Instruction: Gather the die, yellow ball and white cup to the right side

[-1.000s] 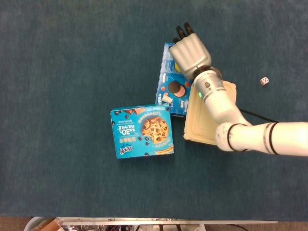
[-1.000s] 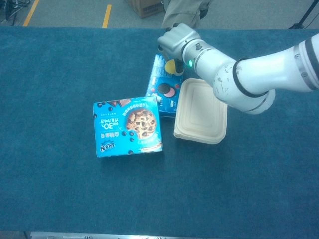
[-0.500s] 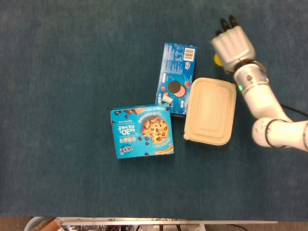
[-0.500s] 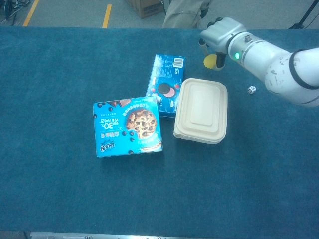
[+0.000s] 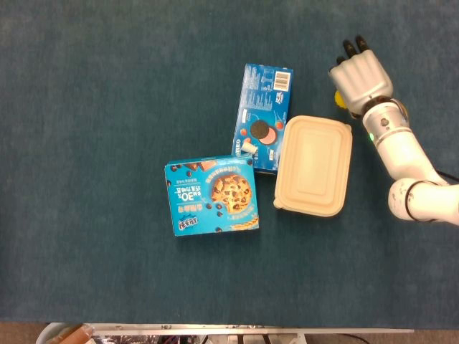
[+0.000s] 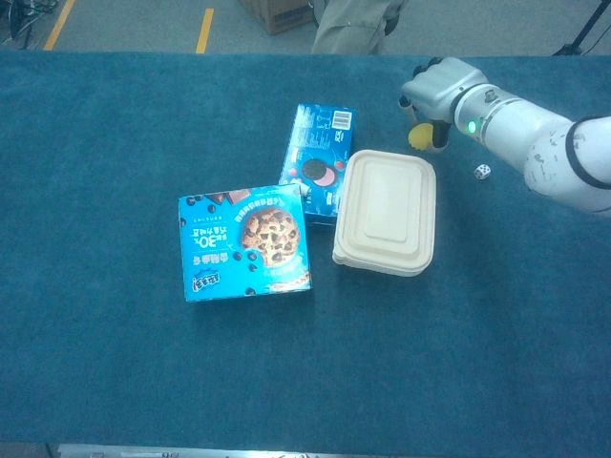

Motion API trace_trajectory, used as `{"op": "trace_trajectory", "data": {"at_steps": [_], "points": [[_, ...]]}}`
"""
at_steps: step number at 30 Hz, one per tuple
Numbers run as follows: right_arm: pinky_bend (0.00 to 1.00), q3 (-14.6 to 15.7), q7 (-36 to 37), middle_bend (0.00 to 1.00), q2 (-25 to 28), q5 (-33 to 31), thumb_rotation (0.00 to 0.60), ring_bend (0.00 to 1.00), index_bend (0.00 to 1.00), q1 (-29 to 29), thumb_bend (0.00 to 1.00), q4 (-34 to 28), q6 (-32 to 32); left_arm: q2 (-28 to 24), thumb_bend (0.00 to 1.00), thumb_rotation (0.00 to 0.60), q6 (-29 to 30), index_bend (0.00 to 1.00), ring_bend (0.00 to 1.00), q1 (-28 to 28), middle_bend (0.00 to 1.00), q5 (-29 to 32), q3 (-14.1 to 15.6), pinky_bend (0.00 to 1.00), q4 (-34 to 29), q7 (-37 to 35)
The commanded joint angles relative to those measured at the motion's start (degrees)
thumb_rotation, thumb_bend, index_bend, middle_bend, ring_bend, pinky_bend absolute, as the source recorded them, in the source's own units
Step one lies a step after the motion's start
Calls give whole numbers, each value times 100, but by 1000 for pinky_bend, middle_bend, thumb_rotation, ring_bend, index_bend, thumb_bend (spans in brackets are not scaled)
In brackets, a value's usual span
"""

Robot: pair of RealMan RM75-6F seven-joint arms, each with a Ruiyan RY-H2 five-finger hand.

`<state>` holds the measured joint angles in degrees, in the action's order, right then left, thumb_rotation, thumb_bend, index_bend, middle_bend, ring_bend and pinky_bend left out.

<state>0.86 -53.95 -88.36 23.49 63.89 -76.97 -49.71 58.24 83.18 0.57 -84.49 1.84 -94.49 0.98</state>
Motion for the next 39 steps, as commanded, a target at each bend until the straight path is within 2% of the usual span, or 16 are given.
{"op": "trace_trajectory", "data": {"at_steps": [1, 7, 13, 18, 21, 27, 29, 33, 39], "points": [[56, 68, 21, 303, -70, -30, 600, 54, 481, -66, 252, 146, 92, 5, 294, 515, -11, 359, 329, -1, 396, 5, 4, 215, 3, 0], [56, 123, -17, 303, -74, -33, 600, 54, 465, -96, 251, 252, 168, 14, 293, 517, -37, 359, 329, -43, 396, -13, -15, 209, -1, 11], [56, 138, -82, 293, 29, -51, 600, 55, 303, -81, 212, 122, 148, 21, 294, 519, -50, 359, 329, -49, 396, -5, -12, 205, 12, 6], [56, 134, -166, 275, 130, -151, 600, 56, 244, -40, 192, -26, 104, 13, 293, 520, -19, 357, 329, -40, 396, -19, -10, 201, 10, 0], [56, 31, -36, 272, 223, -163, 600, 56, 238, -40, 182, -151, 139, -4, 293, 518, 1, 357, 329, -32, 396, -18, -11, 201, -1, 12], [56, -415, 558, 272, 632, 429, 600, 56, 241, -50, 170, -971, 42, -43, 293, 517, 42, 357, 329, -18, 396, -22, -15, 201, -43, 38], [56, -540, 673, 272, 767, 661, 600, 57, 274, -21, 169, -1346, -27, -51, 293, 517, 58, 357, 329, -11, 396, -32, -10, 201, -65, 51], [56, -663, 685, 275, 965, 878, 600, 56, 331, 104, 169, -1949, -84, -77, 293, 512, 114, 357, 329, 31, 396, -39, 8, 201, -96, 57], [56, -668, 655, 279, 1167, 1248, 600, 56, 341, 217, 167, -2702, -194, -142, 293, 519, 234, 357, 329, 125, 396, -24, 27, 201, -113, 40]]}}
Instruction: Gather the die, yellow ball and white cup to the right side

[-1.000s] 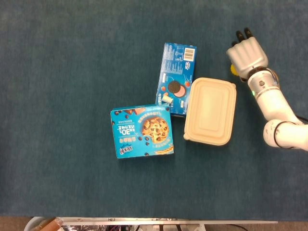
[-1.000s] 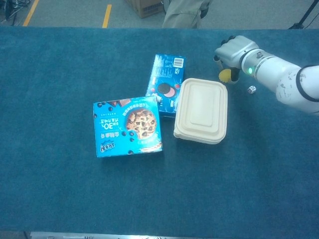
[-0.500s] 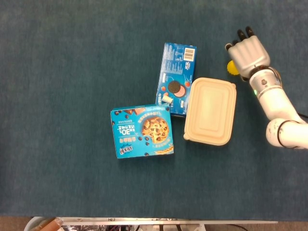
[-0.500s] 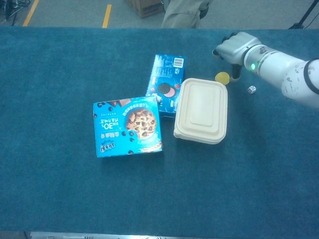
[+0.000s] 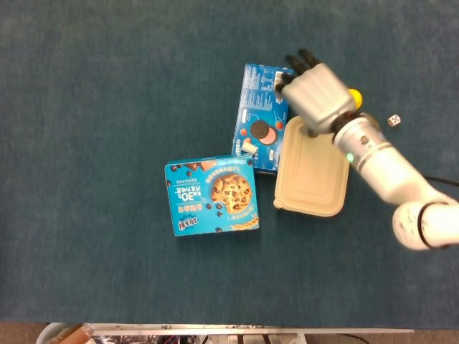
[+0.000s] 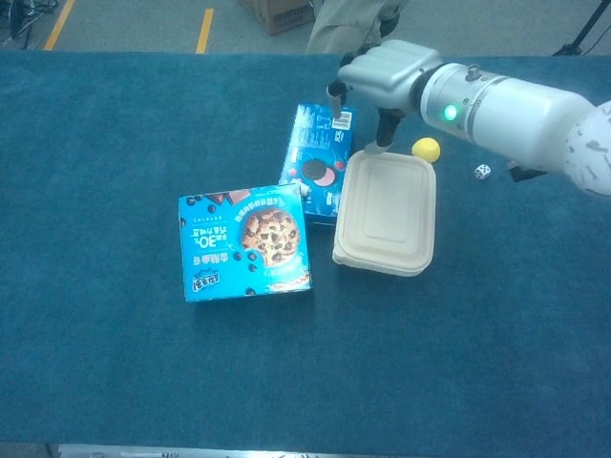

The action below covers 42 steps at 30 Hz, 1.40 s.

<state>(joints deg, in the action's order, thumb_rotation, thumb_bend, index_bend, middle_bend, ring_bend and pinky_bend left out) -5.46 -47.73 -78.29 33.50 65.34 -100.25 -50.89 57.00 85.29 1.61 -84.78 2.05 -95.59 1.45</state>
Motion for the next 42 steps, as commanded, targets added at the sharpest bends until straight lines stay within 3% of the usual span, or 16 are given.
{"op": "trace_trajectory", "data": {"at_steps": [1, 9, 20, 29, 42], "points": [[56, -22, 70, 280, 220, 342, 600, 56, 341, 69, 167, -518, -59, -31, 293, 520, 36, 357, 329, 34, 396, 7, 10, 201, -5, -8], [82, 234, 275, 364, 855, 1053, 600, 142, 341, -2, 167, -1328, 214, -76, 293, 516, 34, 357, 329, 41, 396, -3, 12, 201, -42, -2], [141, 790, 460, 313, 1515, 1718, 600, 161, 314, -50, 167, -1921, 753, -108, 293, 518, -74, 357, 329, -6, 395, 32, 8, 201, -166, 103], [150, 973, 637, 313, 1423, 2304, 600, 161, 314, -80, 168, -1988, 1007, -118, 293, 512, -46, 356, 329, 36, 395, 40, 36, 201, -248, 165], [167, 1180, 620, 313, 1134, 2572, 600, 161, 314, 3, 168, -2019, 1161, -125, 293, 511, 54, 353, 329, 141, 395, 65, 58, 201, -233, 112]]}}
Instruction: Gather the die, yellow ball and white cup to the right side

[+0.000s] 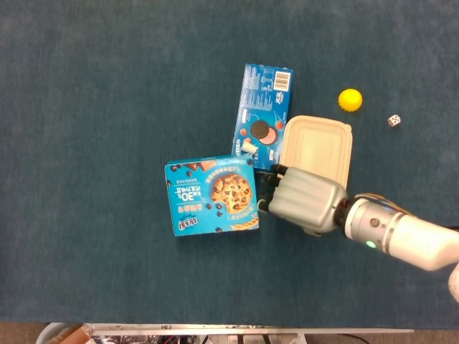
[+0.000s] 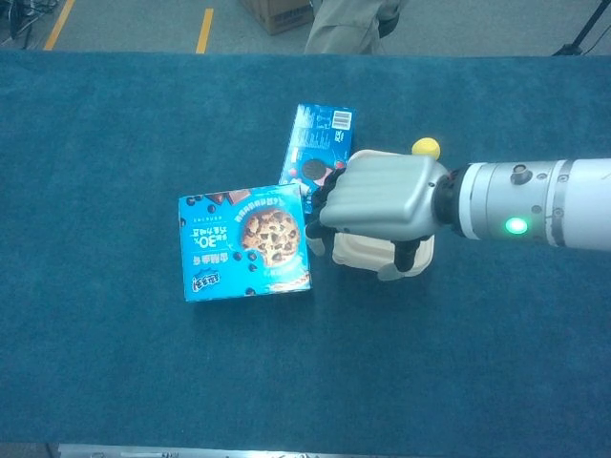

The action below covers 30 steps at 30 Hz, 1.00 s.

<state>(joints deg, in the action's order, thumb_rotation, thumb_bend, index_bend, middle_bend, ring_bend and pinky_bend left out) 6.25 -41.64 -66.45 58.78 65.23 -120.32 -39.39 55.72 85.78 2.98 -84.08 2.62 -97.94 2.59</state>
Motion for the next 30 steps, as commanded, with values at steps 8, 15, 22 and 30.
{"op": "trace_trajectory", "data": {"at_steps": [8, 15, 22, 30], "points": [[173, 118, -9, 318, -238, 260, 600, 160, 314, 121, 170, -110, 208, -7, 293, 512, 37, 353, 329, 41, 395, 5, 2, 201, 33, -43], [194, 315, -35, 325, -249, 418, 600, 161, 314, 177, 171, -187, 358, 4, 293, 511, 14, 352, 329, 39, 395, 1, -1, 201, 70, -75], [210, 509, 59, 331, -281, 457, 600, 160, 314, 191, 173, -127, 504, 24, 293, 508, -16, 352, 329, 12, 395, -33, -7, 201, 66, -59], [213, 605, 7, 332, -442, 316, 600, 160, 314, 281, 174, 97, 537, 11, 294, 511, -10, 351, 329, 22, 395, -26, -5, 201, 19, -13]]}}
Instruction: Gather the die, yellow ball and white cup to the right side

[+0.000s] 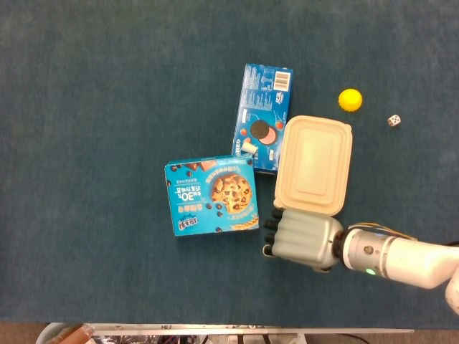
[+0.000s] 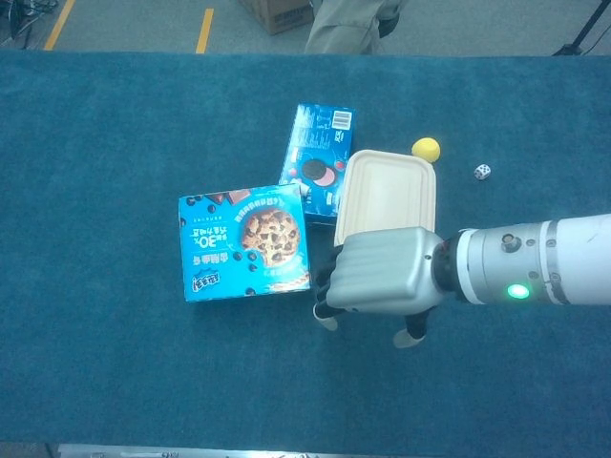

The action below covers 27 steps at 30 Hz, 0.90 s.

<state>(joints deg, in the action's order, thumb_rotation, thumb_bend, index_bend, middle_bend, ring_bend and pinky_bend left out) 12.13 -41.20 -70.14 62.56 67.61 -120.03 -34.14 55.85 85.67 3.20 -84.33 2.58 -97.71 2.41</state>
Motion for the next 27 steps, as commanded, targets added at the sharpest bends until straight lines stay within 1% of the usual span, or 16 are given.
{"op": "trace_trajectory", "data": {"at_steps": [1, 6, 13, 22, 27], "points": [[213, 14, -58, 332, -119, -90, 600, 160, 314, 64, 174, 96, -1, -4, 293, 511, 6, 352, 329, 1, 394, -3, -2, 201, -14, 12], [213, -18, -160, 333, -275, -211, 600, 160, 314, 130, 174, 194, -134, -21, 294, 510, 16, 351, 329, 12, 392, 6, -2, 201, -31, 22], [213, -69, -347, 332, -551, -582, 600, 160, 314, 296, 175, 367, -299, -16, 293, 508, -10, 351, 329, 4, 389, 23, -8, 201, -20, 16], [213, -285, -500, 332, -987, -1026, 600, 160, 314, 500, 174, 613, -634, -25, 294, 509, -19, 349, 329, 15, 387, 63, -15, 189, 8, -11], [213, -368, -607, 332, -1207, -1172, 600, 160, 314, 581, 174, 776, -817, -32, 293, 510, -10, 348, 329, 26, 386, 61, -11, 189, 11, -21]]}}
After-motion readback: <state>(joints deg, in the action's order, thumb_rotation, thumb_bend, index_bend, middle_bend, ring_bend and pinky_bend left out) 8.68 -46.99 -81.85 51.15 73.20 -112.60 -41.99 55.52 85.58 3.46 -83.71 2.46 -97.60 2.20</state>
